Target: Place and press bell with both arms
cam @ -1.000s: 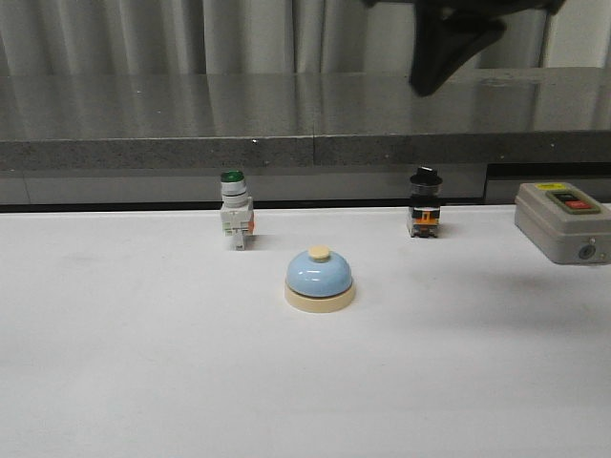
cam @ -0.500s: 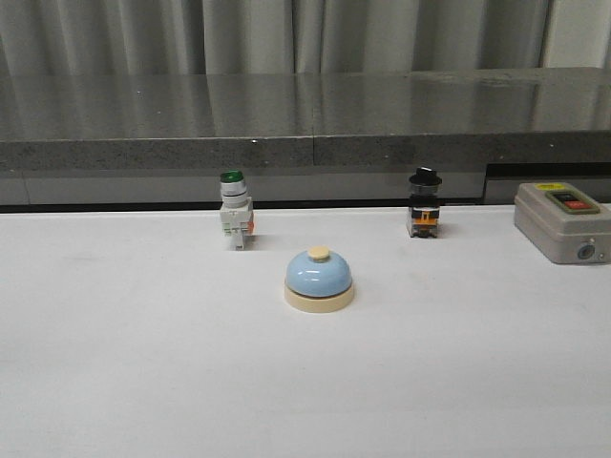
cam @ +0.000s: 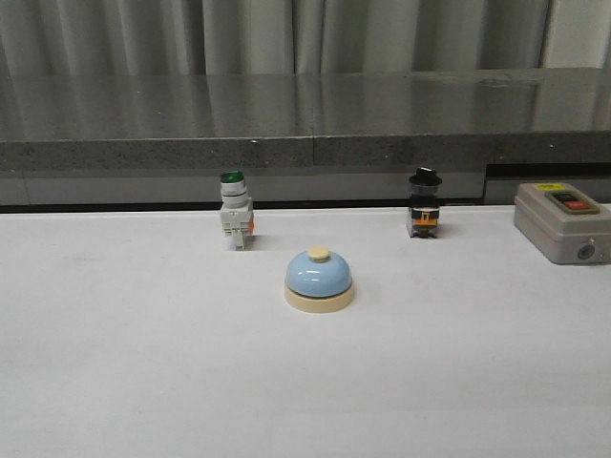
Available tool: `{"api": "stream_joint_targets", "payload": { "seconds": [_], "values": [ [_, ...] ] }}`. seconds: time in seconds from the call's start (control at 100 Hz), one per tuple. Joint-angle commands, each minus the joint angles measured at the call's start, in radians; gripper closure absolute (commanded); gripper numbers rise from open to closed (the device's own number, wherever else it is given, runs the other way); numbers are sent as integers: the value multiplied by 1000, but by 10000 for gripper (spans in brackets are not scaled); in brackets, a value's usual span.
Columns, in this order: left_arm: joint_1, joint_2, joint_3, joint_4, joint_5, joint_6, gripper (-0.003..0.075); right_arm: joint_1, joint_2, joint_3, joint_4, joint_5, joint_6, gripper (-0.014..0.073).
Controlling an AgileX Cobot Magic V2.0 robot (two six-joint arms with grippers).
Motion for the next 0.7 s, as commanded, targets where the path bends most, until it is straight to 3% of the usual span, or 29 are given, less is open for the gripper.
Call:
{"api": "stream_joint_targets", "payload": {
  "seconds": [0.0,0.69],
  "values": [
    [1,-26,40,-9,-83,-10,740,-6,-53,-20,-8,-69,-10,662],
    [1,-26,40,-9,-83,-10,740,-6,-73,1,-8,-79,-10,662]
  ]
}}
